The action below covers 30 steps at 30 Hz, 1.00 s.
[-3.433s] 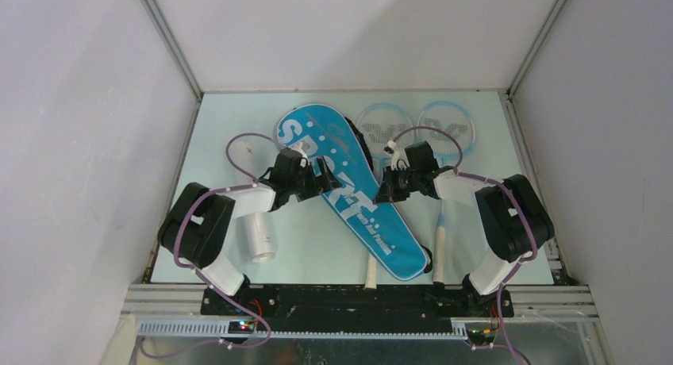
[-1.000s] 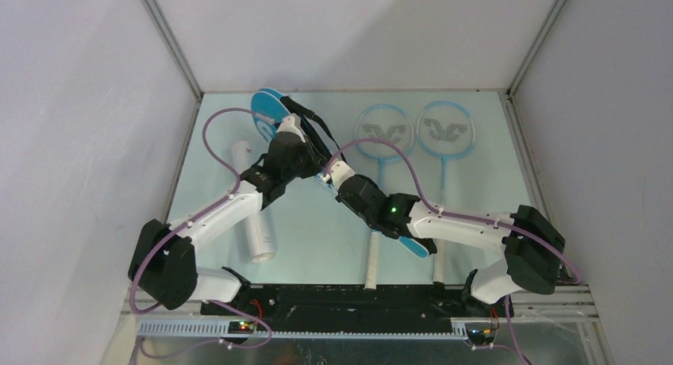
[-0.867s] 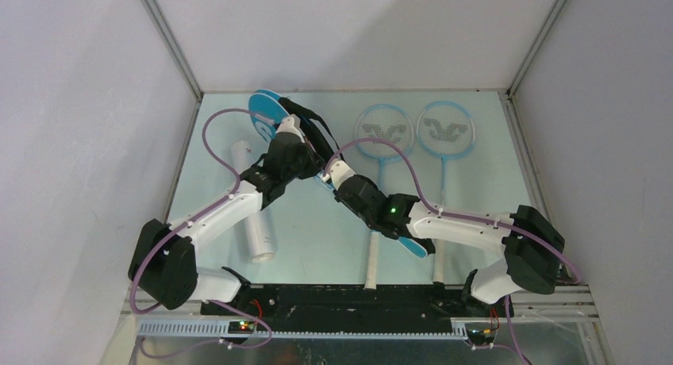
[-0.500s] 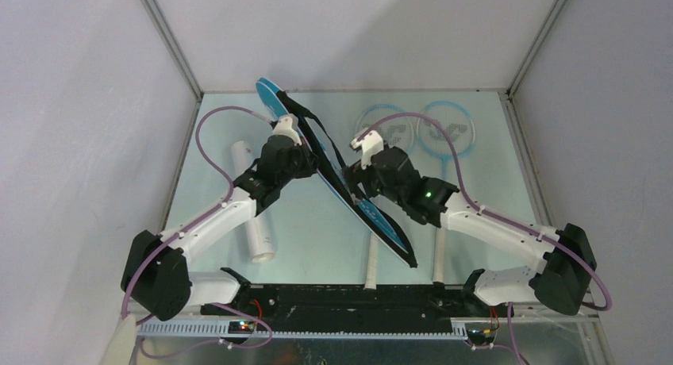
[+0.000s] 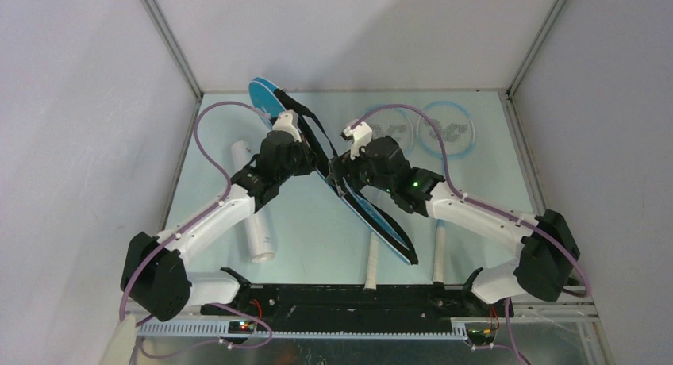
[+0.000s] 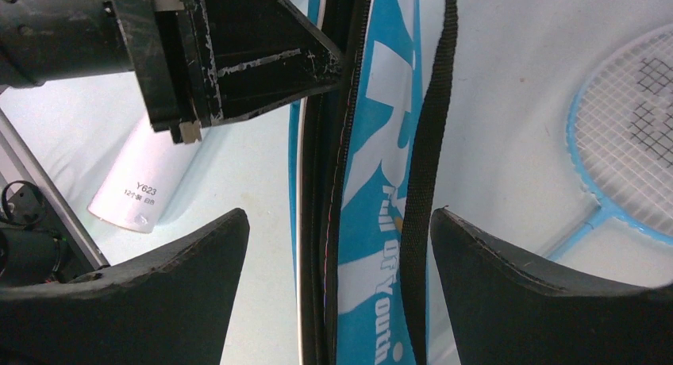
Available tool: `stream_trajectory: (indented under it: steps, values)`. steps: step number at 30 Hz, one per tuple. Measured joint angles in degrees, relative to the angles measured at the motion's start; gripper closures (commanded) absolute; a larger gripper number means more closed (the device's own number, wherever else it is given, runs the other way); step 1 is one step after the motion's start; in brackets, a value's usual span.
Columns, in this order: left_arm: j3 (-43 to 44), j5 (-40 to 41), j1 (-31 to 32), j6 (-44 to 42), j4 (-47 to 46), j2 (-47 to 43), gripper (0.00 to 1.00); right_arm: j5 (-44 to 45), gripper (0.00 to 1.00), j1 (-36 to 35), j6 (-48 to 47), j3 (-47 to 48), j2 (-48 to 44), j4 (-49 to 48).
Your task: Pack up the badminton gear
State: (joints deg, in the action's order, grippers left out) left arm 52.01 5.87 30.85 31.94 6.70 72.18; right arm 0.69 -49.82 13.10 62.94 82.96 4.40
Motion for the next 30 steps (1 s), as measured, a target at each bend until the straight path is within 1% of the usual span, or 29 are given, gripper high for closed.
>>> stream_trajectory:
  steps: [6, 14, 22, 28, 30]
  values:
    - [0.0, -0.04, 0.02, -0.92, 0.52, -0.57, 1.0, 2.34, 0.18, 0.39, 1.97, 0.63, 3.34, -0.26]
    - [-0.07, -0.42, 0.11, -2.73, 0.83, -2.36, 1.0, 5.62, 0.18, 0.81, 4.09, 0.66, 4.09, -0.68]
    - [-0.59, -2.01, 0.13, -6.69, 1.38, -3.67, 1.0, 2.69, 0.19, 3.02, 5.77, 0.66, 4.2, -1.09]
    - [-1.53, -4.87, 0.52, -8.7, 1.66, -4.37, 1.0, 2.64, 0.24, 3.98, 5.88, 0.68, 4.2, -3.93]
    - [-1.81, -5.73, 0.66, -9.11, 1.9, -5.09, 1.0, 3.17, 0.27, 3.93, 5.77, 0.79, 4.48, -4.26]
